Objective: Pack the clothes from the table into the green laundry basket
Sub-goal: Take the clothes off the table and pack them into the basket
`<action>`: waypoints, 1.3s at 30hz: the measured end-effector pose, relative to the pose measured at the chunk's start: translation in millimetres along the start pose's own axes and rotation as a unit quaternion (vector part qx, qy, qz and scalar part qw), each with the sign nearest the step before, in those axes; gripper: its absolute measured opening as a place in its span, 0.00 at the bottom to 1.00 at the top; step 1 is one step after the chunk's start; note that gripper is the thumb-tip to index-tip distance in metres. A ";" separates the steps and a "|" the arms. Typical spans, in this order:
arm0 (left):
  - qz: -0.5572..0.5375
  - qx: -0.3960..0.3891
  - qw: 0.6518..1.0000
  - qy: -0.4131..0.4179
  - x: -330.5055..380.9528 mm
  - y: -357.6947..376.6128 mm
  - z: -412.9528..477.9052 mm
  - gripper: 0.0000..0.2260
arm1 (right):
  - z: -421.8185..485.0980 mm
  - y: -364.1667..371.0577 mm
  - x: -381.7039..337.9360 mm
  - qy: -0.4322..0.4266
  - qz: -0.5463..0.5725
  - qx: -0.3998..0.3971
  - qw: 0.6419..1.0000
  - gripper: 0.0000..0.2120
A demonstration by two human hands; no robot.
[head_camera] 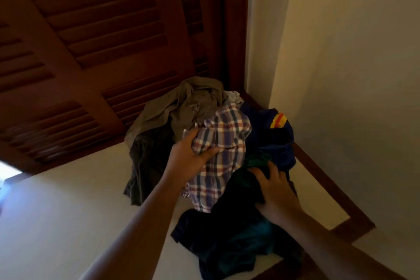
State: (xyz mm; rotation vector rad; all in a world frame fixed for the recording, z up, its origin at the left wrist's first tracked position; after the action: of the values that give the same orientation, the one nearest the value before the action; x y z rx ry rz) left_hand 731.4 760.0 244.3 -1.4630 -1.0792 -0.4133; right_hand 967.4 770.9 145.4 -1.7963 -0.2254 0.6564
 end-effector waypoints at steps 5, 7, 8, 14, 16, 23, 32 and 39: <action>-0.007 0.124 0.991 -0.041 -44.3 -22.9 -76.2 0.31 | -13.7 -23.8 -20.5 -0.066 0.085 0.082 0.991 0.37; -0.014 0.177 0.983 -0.047 -63.6 -28.7 -104.8 0.29 | -25.0 -35.1 -39.9 -0.126 0.162 0.116 0.972 0.34; -0.021 0.206 0.977 -0.050 -72.6 -32.1 -120.0 0.28 | -33.0 -41.3 -52.4 -0.157 0.207 0.130 0.957 0.32; 0.003 0.326 0.939 -0.107 -128.3 -48.9 -203.5 0.31 | -59.8 4.4 -108.6 -0.202 0.286 -0.013 0.937 0.25; 0.061 0.334 0.930 -0.138 -143.1 -47.1 -229.3 0.30 | -60.7 45.8 -114.8 -0.222 0.112 -0.088 0.964 0.36; 0.157 0.298 0.914 -0.224 -206.0 -22.9 -301.4 0.29 | -71.4 141.6 -120.6 -0.293 -0.235 -0.199 0.905 0.67; 0.114 0.302 0.894 -0.311 -274.4 -20.4 -407.1 0.33 | -138.2 179.5 -184.4 -0.383 -0.178 -0.160 0.892 0.43; 0.033 0.369 0.854 -0.365 -335.0 -28.3 -540.7 0.22 | -224.9 205.3 -267.5 -0.460 -0.060 -0.099 0.881 0.33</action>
State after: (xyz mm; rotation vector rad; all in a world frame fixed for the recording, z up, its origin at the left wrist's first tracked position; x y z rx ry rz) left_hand 718.1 135.2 122.3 -0.9316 -1.5427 0.6283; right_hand 832.4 393.9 83.0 -1.5086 -1.0643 1.4033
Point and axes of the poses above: each hand's wrist, its own z-axis towards the middle knuckle, its own y-axis out of the palm, x = y × z, the point moved 9 cm from there along z, towards the middle knuckle, and after that the axes turned 6 degrees about -y, right-handed, at the moved point
